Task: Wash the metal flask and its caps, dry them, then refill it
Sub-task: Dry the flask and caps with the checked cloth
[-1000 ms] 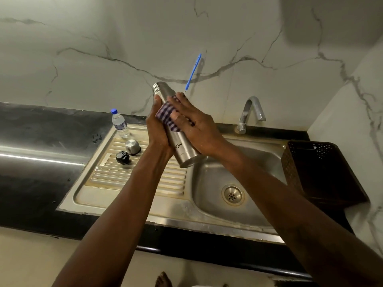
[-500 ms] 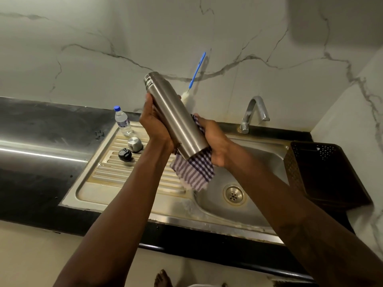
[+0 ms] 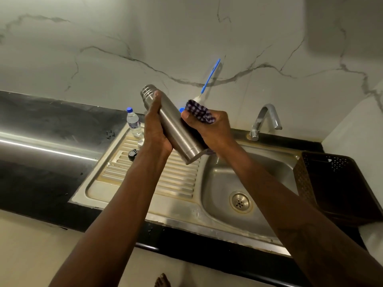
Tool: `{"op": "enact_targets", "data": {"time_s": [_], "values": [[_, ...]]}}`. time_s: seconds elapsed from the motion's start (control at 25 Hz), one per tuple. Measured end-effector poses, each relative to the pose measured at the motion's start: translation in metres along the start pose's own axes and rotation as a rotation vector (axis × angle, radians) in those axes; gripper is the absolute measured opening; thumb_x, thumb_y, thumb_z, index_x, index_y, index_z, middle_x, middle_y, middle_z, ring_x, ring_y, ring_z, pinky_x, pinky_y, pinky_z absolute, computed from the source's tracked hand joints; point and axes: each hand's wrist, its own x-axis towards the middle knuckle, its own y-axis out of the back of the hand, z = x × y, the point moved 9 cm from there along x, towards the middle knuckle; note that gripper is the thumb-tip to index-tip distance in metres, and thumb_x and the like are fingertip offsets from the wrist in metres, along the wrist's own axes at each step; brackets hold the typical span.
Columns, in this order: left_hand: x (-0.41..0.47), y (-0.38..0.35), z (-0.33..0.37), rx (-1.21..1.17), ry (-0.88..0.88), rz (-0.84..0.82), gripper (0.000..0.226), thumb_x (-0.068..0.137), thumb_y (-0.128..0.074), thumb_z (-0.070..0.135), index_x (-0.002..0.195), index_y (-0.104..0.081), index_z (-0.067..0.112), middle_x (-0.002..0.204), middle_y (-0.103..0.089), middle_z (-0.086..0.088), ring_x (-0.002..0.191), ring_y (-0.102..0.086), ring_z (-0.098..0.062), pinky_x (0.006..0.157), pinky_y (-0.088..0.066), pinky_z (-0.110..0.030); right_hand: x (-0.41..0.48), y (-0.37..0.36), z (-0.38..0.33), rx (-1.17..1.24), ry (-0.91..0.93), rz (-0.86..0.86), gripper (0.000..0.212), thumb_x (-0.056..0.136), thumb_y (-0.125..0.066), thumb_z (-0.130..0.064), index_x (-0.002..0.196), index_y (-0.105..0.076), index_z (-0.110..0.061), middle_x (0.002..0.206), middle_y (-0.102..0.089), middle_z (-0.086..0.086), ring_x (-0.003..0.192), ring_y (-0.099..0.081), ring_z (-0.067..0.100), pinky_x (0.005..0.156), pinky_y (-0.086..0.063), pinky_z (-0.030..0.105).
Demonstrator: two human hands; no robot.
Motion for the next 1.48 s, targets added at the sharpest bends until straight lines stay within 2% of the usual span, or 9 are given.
{"op": "enact_targets", "data": {"time_s": [0.12,0.2,0.28,0.4,0.6,0.8,1.0,1.2,1.48], "values": [[0.001,0.016,0.011,-0.145,-0.117,-0.041,0.057,0.093,-0.061,0.056,0.115,-0.062,0.003,0.089,-0.068,-0.013,0.082,-0.068,-0.031,0.083,-0.059,-0.043,-0.003,-0.044,0.004,0.213,-0.175,-0.224,0.049,0.093,-0.063,-0.060,0.115,-0.072,-0.017,0.100,-0.078,0.006,0.091,-0.076,0.024,0.082,-0.063,0.038],[0.005,0.030,0.024,-0.159,-0.202,-0.023,0.063,0.094,-0.057,0.058,0.117,-0.060,0.000,0.088,-0.066,-0.014,0.078,-0.067,-0.030,0.074,-0.058,-0.039,0.000,-0.061,0.015,0.272,-0.317,-0.260,0.062,0.092,-0.054,-0.071,0.123,-0.066,-0.018,0.107,-0.077,0.011,0.093,-0.077,0.029,0.085,-0.063,0.043],[0.008,0.053,0.037,-0.142,-0.301,0.134,0.072,0.089,-0.065,0.060,0.123,-0.060,-0.003,0.094,-0.068,-0.017,0.083,-0.071,-0.034,0.076,-0.061,-0.043,-0.003,-0.072,0.035,0.337,-0.484,-0.214,0.069,0.088,-0.054,-0.076,0.127,-0.061,-0.019,0.107,-0.076,0.013,0.089,-0.077,0.029,0.083,-0.064,0.046],[-0.003,0.090,0.065,-0.083,-0.496,0.449,0.056,0.086,-0.079,0.051,0.120,-0.066,0.008,0.098,-0.076,-0.006,0.084,-0.077,-0.021,0.075,-0.063,-0.036,-0.007,-0.090,0.061,0.466,-0.632,-0.132,0.058,0.092,-0.062,-0.064,0.128,-0.059,-0.018,0.114,-0.074,0.013,0.099,-0.074,0.030,0.091,-0.060,0.050],[-0.007,0.106,0.089,0.321,-0.632,0.369,0.074,0.085,-0.084,0.046,0.143,-0.050,0.016,0.115,-0.071,0.004,0.097,-0.074,-0.003,0.080,-0.059,-0.020,0.009,-0.100,0.072,0.322,-0.624,-0.042,0.040,0.095,-0.072,-0.034,0.125,-0.057,-0.013,0.117,-0.070,0.011,0.102,-0.071,0.028,0.090,-0.059,0.053],[0.005,0.145,0.121,0.645,-0.672,0.261,0.074,0.070,-0.088,0.063,0.128,-0.051,0.038,0.119,-0.070,0.008,0.106,-0.074,-0.010,0.090,-0.063,-0.041,0.008,-0.116,0.099,0.152,-0.629,-0.058,0.049,0.084,-0.082,-0.013,0.127,-0.059,-0.009,0.112,-0.071,0.010,0.099,-0.071,0.027,0.089,-0.059,0.048],[0.013,0.192,0.124,1.032,-0.694,0.247,0.088,0.059,-0.096,0.055,0.130,-0.058,0.019,0.115,-0.070,0.012,0.095,-0.069,0.007,0.081,-0.060,-0.018,0.006,-0.153,0.118,0.124,-0.680,-0.084,0.061,0.083,-0.083,-0.018,0.136,-0.055,-0.007,0.117,-0.071,0.010,0.099,-0.071,0.027,0.087,-0.061,0.048],[0.026,0.255,0.114,1.179,-0.602,0.354,0.091,0.052,-0.096,0.061,0.125,-0.060,0.020,0.114,-0.076,0.000,0.097,-0.072,-0.014,0.083,-0.064,-0.042,0.007,-0.172,0.139,0.106,-0.716,-0.057,0.059,0.084,-0.083,-0.018,0.134,-0.055,-0.007,0.116,-0.070,0.010,0.097,-0.071,0.026,0.082,-0.062,0.044],[0.033,0.272,0.111,1.212,-0.589,0.384,0.086,0.054,-0.099,0.056,0.122,-0.062,0.019,0.110,-0.076,-0.001,0.093,-0.070,-0.014,0.080,-0.063,-0.041,0.002,-0.197,0.156,0.120,-0.744,-0.041,0.049,0.084,-0.082,-0.017,0.126,-0.059,-0.007,0.108,-0.073,0.010,0.093,-0.073,0.027,0.084,-0.062,0.048]]}}
